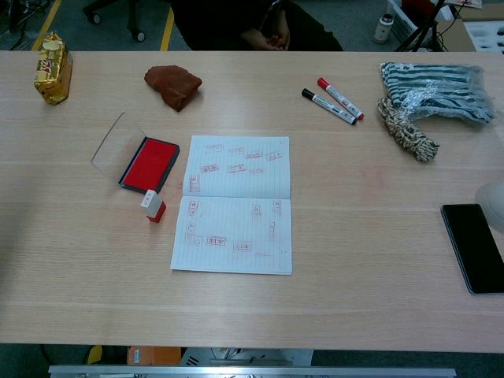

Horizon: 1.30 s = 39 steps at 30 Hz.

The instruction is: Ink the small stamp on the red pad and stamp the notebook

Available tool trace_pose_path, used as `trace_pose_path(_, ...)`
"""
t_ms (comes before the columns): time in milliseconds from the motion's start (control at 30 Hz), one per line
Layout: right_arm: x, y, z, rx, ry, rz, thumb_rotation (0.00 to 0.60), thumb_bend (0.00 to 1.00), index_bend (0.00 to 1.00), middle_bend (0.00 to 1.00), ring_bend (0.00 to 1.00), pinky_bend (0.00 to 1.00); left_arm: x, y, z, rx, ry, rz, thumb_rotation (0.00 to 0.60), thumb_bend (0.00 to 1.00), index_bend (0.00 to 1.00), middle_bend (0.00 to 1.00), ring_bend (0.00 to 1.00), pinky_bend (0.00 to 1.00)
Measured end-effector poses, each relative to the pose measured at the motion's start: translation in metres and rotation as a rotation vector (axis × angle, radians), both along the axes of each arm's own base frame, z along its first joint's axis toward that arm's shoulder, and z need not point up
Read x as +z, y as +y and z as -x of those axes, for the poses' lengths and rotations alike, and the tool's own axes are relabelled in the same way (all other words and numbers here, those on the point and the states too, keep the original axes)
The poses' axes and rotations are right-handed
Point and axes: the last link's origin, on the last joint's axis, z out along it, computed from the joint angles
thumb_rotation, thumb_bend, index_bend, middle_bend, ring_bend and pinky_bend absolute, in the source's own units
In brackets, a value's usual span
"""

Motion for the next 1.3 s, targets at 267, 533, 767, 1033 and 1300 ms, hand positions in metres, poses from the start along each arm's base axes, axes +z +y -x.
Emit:
trace_pose_path(267, 0.003, -0.003, -0.003, 0.012, 0.005, 0.006, 0.6, 0.29, 0.41, 0.41, 0.34, 0.43, 0.002, 0.001, -0.003, -0.04, -0.021, 0.002, 0.6, 0.24, 0.25, 0.45, 0.45, 0.57)
trace_pose_path(533, 0.007, -0.01, -0.008, 0.016, 0.015, 0.009, 0.6, 0.29, 0.41, 0.41, 0.34, 0.43, -0.006, 0.012, -0.021, -0.222, -0.094, 0.15, 0.6, 0.24, 0.29, 0.51, 0.52, 0.78)
trace_pose_path(767, 0.006, -0.013, -0.013, 0.02, 0.025, 0.001, 0.6, 0.29, 0.41, 0.41, 0.34, 0.43, -0.029, 0.039, -0.047, -0.441, -0.055, 0.377, 0.6, 0.24, 0.31, 0.68, 0.68, 0.93)
trace_pose_path(1033, 0.005, -0.015, -0.015, 0.008, 0.035, -0.005, 0.6, 0.29, 0.41, 0.41, 0.34, 0.43, -0.061, 0.061, -0.066, -0.544, 0.026, 0.559, 0.6, 0.24, 0.33, 0.93, 0.96, 1.0)
trace_pose_path(1300, 0.003, -0.017, -0.014, -0.003, 0.04, -0.011, 0.6, 0.29, 0.41, 0.41, 0.34, 0.43, -0.096, 0.072, -0.075, -0.575, 0.15, 0.697, 0.6, 0.24, 0.33, 0.96, 1.0, 1.0)
